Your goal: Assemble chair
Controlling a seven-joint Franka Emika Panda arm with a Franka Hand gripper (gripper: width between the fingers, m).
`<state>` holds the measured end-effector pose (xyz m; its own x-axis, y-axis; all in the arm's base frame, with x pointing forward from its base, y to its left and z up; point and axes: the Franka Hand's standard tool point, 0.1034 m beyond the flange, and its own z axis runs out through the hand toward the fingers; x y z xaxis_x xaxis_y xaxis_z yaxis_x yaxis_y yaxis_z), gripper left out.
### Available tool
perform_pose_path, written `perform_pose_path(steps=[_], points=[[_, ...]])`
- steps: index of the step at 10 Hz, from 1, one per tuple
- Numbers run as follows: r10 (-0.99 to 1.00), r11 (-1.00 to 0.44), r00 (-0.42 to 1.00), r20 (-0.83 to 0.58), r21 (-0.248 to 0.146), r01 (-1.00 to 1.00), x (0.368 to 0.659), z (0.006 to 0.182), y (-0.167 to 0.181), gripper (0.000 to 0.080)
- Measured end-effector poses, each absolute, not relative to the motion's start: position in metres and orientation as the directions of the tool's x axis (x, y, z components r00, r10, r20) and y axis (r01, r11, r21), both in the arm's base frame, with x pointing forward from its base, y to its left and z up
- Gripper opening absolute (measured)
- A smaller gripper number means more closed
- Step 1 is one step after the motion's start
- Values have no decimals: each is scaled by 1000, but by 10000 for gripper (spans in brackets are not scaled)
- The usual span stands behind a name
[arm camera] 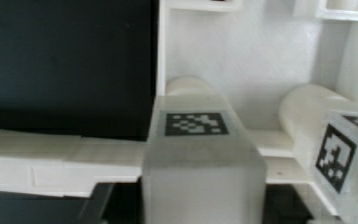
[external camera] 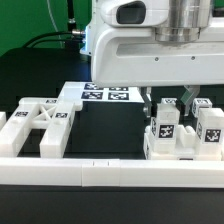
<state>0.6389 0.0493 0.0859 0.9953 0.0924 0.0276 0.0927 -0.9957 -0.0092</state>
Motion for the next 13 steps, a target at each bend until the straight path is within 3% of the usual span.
perform_pose_path(steps=[1, 3, 7, 13], points=[[63, -998, 998, 27, -10, 63, 639, 86, 49, 282], [-192, -981, 981, 20, -36, -192, 638, 85, 52, 282], [-550, -833, 835, 10, -75, -548, 640, 84, 50, 284], [-909, -416, 417, -15, -49, -908, 640, 84, 53, 284]])
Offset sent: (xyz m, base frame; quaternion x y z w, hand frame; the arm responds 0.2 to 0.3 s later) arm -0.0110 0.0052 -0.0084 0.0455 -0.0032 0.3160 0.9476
